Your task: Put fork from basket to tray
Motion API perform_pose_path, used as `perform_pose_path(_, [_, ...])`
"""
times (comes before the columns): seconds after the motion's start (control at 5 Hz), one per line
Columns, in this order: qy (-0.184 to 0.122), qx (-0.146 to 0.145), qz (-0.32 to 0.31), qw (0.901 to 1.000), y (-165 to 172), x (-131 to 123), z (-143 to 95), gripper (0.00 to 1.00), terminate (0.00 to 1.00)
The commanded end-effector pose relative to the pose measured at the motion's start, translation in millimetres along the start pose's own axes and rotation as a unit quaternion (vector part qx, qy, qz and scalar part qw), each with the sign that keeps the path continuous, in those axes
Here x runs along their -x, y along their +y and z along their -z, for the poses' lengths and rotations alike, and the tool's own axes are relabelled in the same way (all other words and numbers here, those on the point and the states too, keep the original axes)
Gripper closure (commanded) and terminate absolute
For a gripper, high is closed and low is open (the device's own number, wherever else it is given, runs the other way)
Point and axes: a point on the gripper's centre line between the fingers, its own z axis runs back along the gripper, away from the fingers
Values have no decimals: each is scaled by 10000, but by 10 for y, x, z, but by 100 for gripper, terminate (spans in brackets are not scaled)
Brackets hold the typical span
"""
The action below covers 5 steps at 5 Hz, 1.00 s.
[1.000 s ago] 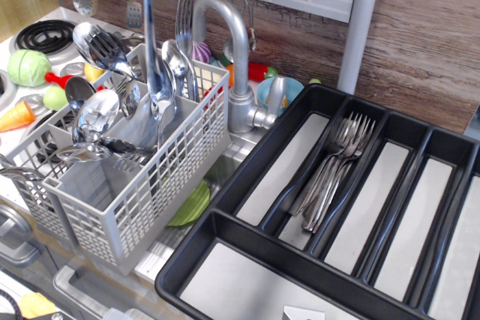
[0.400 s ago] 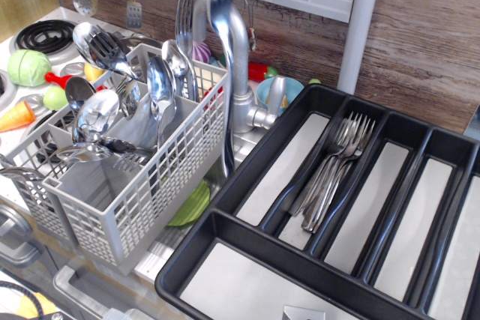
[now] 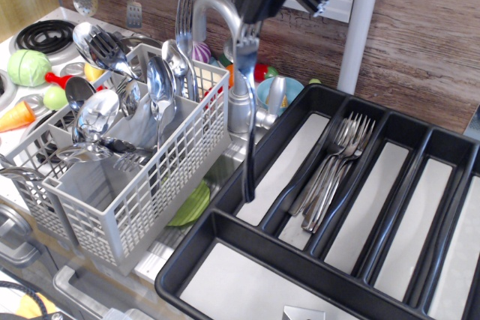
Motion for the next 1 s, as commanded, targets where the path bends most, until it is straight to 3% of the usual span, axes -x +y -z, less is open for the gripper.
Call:
perform_pose_path(0.0, [-35,237,48,9997,-178,-177,-9,100,0])
perform_pose_path(0.6, [-393,307,380,9980,-320,-396,210,100,0])
perform_pose_path(0.8, [-504,430,358,9972,-325,-411,316,100,100])
